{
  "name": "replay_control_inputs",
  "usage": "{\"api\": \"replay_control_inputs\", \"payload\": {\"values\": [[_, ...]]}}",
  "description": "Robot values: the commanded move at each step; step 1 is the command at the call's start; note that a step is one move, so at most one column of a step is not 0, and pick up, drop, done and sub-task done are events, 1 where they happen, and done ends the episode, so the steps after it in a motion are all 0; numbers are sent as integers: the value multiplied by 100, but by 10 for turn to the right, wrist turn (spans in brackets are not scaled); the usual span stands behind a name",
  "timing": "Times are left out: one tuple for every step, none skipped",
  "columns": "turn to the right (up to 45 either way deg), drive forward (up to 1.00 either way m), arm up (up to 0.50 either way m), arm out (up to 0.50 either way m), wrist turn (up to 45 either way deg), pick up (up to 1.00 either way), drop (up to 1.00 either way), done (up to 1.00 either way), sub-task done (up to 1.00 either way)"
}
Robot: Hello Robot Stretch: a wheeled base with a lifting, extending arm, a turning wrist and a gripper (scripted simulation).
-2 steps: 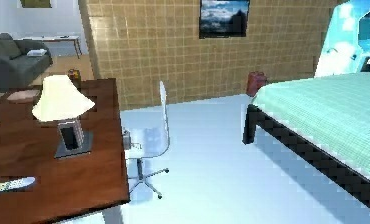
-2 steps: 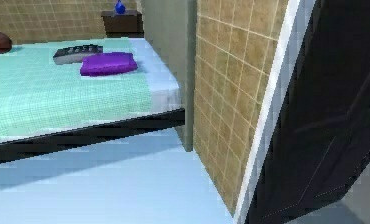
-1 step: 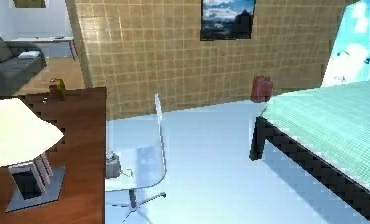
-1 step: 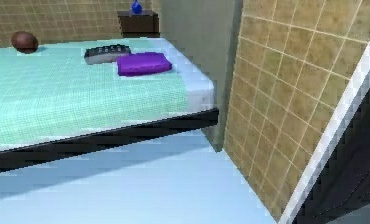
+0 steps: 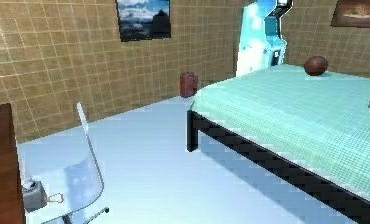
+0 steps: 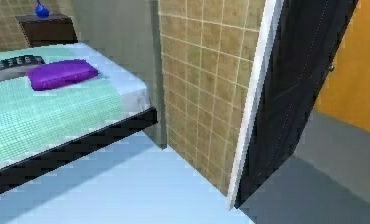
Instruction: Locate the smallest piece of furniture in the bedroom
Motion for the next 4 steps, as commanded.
{"api": "replay_control_inputs", "payload": {"values": [[0, 100, 0, 0, 0, 0, 0, 0, 0], [60, 0, 0, 0, 0, 0, 0, 0, 0], [0, 20, 0, 0, 0, 0, 0, 0, 0], [-420, 0, 0, 0, 0, 0, 0, 0, 0]]}}
